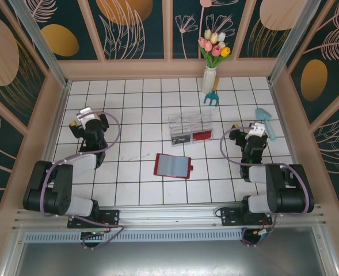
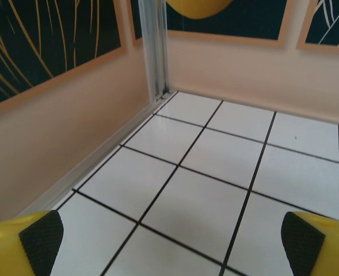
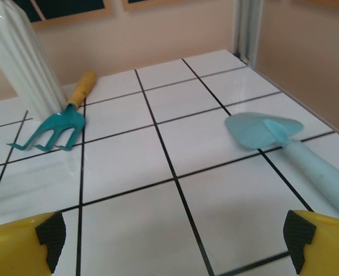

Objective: Take the credit cards out of the card holder

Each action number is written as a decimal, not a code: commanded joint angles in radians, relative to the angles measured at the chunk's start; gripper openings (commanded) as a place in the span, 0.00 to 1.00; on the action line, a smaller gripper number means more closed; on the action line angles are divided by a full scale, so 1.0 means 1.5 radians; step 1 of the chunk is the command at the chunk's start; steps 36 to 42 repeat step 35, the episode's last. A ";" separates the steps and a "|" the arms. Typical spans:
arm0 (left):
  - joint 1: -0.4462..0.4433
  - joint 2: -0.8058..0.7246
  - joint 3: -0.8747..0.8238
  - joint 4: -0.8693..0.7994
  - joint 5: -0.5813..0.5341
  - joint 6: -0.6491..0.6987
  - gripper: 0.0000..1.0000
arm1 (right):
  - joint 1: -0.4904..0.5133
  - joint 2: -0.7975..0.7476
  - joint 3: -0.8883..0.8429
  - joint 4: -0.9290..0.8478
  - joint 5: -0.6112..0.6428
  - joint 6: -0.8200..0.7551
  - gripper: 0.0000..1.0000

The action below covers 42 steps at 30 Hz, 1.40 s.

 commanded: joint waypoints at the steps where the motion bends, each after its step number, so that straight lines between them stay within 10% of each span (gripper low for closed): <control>1: 0.026 0.014 0.020 -0.024 0.046 0.005 0.99 | -0.018 0.068 0.002 0.135 -0.044 -0.010 0.99; 16: 0.058 0.084 -0.202 0.439 0.232 0.054 0.99 | -0.017 0.099 0.013 0.141 -0.077 -0.025 0.99; 42: 0.058 0.067 -0.191 0.386 0.225 0.048 0.99 | -0.017 0.099 0.013 0.140 -0.079 -0.025 0.99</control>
